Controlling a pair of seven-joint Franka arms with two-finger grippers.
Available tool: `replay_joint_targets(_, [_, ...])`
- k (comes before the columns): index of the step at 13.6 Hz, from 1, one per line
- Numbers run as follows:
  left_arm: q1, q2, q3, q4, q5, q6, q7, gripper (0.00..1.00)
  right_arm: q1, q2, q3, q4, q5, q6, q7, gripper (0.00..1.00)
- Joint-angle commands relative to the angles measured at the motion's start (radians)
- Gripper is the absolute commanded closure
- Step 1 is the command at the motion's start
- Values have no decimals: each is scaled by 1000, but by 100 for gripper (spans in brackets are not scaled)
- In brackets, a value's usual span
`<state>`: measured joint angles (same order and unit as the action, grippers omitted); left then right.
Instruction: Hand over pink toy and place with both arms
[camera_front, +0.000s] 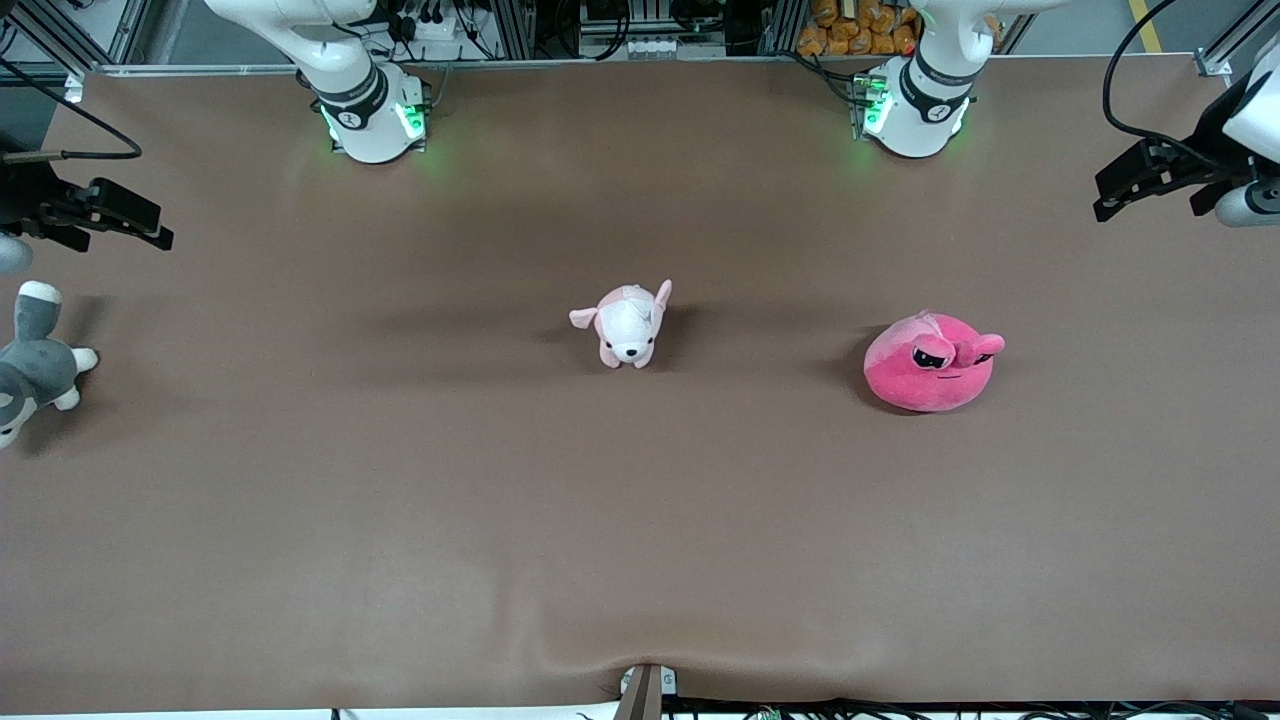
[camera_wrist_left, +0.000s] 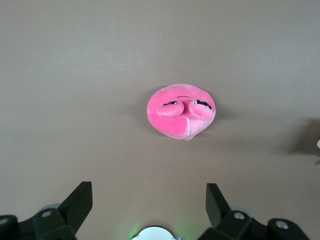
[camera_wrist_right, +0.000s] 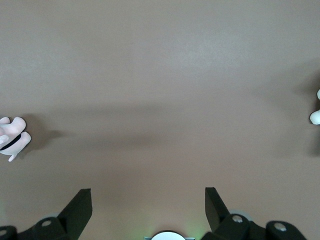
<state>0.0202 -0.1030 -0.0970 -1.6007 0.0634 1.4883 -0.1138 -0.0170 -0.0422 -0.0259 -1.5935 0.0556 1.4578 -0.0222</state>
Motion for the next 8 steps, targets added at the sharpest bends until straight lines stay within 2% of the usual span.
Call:
replay_joint_targets(1, [4, 25, 2, 38, 19, -40, 20, 0, 0, -25, 3, -22, -5, -2, -7, 0])
replay_joint_targets(8, [3, 31, 3, 32, 23, -51, 11, 0, 2, -22, 3, -22, -3, -1, -7, 0])
